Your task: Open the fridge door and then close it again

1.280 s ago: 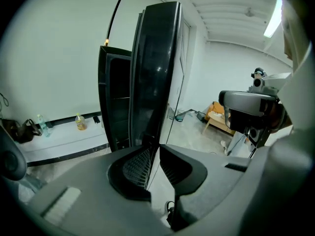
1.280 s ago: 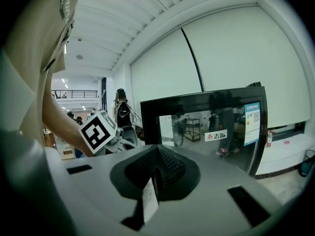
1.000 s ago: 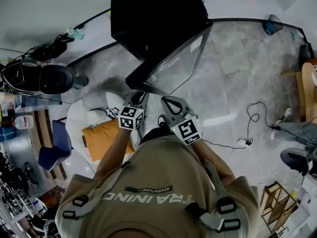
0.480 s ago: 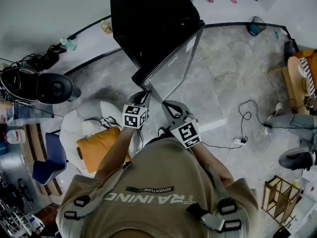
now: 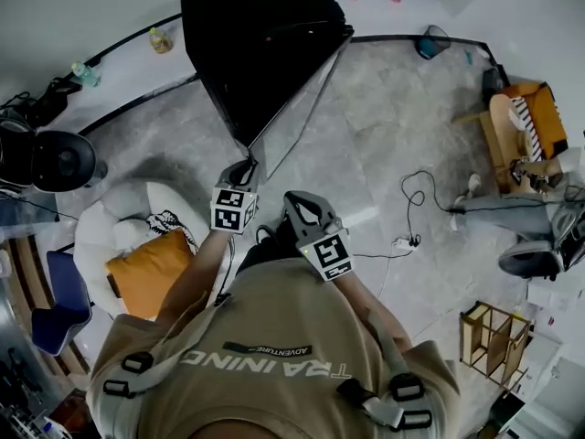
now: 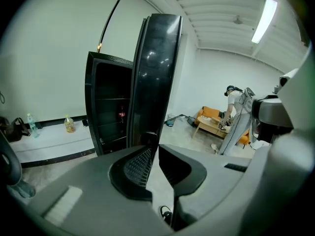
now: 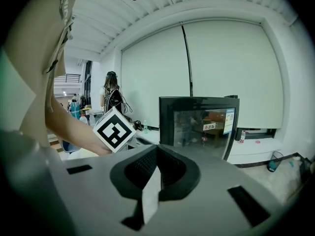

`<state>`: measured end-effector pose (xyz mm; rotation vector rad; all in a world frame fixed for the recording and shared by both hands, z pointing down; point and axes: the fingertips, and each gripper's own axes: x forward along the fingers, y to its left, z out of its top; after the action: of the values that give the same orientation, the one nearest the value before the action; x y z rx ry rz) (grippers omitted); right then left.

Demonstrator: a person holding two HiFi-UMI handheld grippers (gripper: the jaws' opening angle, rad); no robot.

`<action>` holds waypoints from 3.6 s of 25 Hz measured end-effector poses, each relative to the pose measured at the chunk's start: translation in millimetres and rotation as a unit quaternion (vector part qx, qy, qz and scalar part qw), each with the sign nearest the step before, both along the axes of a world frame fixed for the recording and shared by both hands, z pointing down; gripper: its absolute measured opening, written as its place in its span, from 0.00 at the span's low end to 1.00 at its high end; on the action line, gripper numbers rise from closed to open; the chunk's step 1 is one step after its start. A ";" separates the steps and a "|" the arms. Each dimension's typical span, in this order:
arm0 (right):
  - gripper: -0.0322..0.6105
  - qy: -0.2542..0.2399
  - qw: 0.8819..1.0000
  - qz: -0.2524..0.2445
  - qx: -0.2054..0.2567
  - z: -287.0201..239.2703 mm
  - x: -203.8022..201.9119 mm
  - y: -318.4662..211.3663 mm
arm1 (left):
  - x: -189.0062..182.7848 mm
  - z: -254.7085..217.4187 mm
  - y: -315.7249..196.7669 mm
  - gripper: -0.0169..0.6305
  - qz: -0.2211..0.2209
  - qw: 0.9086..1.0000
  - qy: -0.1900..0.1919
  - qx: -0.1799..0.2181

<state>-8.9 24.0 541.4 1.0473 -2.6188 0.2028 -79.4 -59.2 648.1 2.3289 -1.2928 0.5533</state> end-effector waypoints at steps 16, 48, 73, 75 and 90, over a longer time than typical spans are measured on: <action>0.04 -0.028 0.999 -0.029 0.009 -5.3 60.9 3.3 | 65.9 1.6 35.8 0.08 -0.014 0.999 -0.027 -0.013; 0.04 -0.054 0.984 -0.169 0.006 7.1 229.4 8.4 | 215.7 -0.8 72.5 0.07 -0.198 0.978 -0.047 -0.046; 0.04 -0.029 0.991 -0.128 -0.036 13.6 256.1 3.1 | 264.6 -0.4 75.0 0.07 -0.161 0.985 -0.005 -0.066; 0.04 -0.026 0.989 -0.142 -0.036 14.9 264.6 -5.4 | 273.7 0.7 73.8 0.07 -0.167 0.983 -0.005 -0.070; 0.04 -0.036 0.977 -0.209 -0.021 29.2 327.3 -47.8 | 337.1 2.7 53.2 0.03 -0.208 0.976 -0.008 -0.061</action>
<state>318.4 -23.8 570.5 0.4639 -2.8115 0.2001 257.7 -5.9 650.8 1.8817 -1.6442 0.4944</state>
